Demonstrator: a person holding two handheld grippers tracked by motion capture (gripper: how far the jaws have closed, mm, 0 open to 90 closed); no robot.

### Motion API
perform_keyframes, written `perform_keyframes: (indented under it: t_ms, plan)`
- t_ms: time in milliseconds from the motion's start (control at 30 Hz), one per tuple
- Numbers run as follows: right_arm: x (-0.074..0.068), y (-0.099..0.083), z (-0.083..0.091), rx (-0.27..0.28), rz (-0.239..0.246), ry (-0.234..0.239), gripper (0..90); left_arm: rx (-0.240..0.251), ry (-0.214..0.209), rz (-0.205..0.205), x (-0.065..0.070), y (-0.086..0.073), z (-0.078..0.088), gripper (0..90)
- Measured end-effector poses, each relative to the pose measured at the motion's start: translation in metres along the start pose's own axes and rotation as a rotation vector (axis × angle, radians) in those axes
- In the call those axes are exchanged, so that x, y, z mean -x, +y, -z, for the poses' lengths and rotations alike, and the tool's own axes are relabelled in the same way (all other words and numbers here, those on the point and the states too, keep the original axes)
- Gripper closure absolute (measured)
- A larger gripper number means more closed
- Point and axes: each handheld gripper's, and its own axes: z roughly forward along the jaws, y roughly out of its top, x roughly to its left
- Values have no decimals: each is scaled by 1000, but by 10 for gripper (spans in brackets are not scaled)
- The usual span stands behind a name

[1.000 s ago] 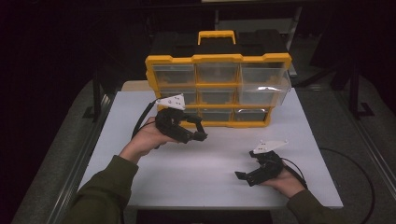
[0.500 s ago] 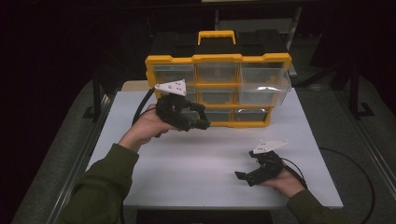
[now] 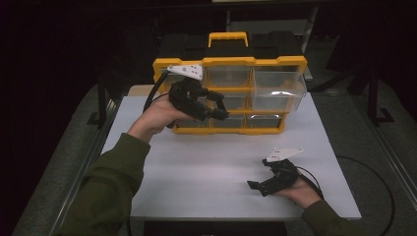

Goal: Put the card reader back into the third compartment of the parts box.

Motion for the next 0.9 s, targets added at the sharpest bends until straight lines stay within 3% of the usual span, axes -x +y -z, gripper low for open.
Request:
perform_keyframes:
  t_ms: [900]
  plan:
    - [-1, 0, 1, 4, -3, 6, 0, 10, -34, -49, -15, 79, -9, 301]
